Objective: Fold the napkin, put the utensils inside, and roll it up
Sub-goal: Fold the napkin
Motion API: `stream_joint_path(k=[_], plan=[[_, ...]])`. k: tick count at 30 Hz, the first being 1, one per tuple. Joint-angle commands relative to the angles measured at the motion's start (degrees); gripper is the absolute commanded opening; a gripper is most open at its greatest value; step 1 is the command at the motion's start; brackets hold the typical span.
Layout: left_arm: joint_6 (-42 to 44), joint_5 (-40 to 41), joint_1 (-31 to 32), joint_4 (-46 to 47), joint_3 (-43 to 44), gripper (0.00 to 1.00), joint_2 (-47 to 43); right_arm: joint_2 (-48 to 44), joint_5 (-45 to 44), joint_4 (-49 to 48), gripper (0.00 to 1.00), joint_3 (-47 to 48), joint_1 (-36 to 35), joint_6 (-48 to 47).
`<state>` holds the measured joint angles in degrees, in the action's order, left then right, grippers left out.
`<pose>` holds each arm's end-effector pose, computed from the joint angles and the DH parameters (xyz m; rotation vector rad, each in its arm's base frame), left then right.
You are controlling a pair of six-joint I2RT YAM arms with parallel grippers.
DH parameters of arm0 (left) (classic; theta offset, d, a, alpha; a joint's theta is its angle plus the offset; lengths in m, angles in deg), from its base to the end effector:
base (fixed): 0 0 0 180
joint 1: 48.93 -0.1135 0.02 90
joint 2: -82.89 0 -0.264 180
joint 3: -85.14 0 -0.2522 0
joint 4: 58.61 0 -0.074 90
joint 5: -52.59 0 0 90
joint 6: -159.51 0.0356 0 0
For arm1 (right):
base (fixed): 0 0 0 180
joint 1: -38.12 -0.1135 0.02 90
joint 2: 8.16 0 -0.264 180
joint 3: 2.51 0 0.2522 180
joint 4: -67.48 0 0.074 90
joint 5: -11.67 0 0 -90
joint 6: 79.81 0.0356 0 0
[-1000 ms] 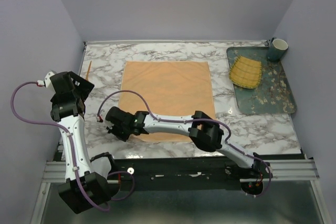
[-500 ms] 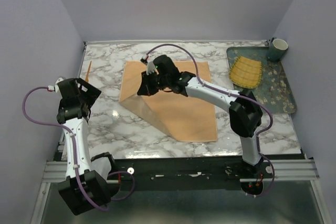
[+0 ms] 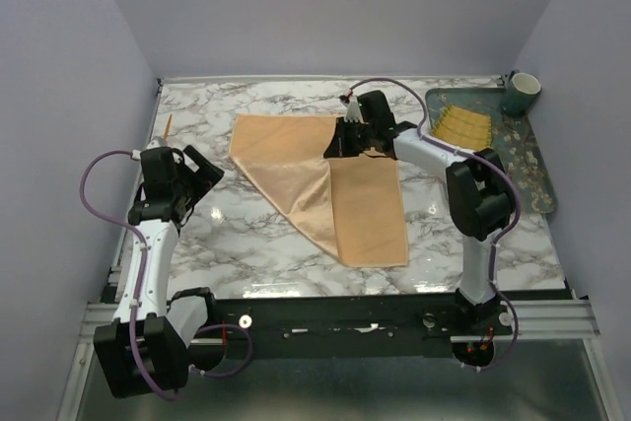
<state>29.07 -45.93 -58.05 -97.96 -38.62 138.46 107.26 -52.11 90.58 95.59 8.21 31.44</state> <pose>0.2064 0.0278 0.2659 -0.8801 2.1009 -0.4585 0.3863 0.2404 0.2082 -0.4334 2.3454 0.9710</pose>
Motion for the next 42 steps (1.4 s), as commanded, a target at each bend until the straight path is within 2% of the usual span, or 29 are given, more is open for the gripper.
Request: stream_joint_path(k=[1,8,15,20,42], plan=[[-0.6,-1.9,1.7,3.3,-0.9,0.98,1.8,-1.6,1.2,-1.3,0.01,-0.9,5.2,-2.7],[-0.8,-2.3,2.8,5.0,0.1,0.98,6.2,0.5,1.6,1.3,0.01,2.7,10.7,-5.4],[-1.0,-2.1,3.9,5.6,2.7,0.98,10.4,4.5,-0.4,4.4,0.01,10.0,13.8,-6.8],[-1.1,-1.2,4.5,5.7,4.4,0.98,12.3,5.7,-2.1,5.6,0.01,11.9,16.1,-6.5],[-2.0,-0.1,6.0,6.2,6.0,0.98,15.1,12.6,-0.4,7.4,0.00,20.8,20.9,-6.8]])
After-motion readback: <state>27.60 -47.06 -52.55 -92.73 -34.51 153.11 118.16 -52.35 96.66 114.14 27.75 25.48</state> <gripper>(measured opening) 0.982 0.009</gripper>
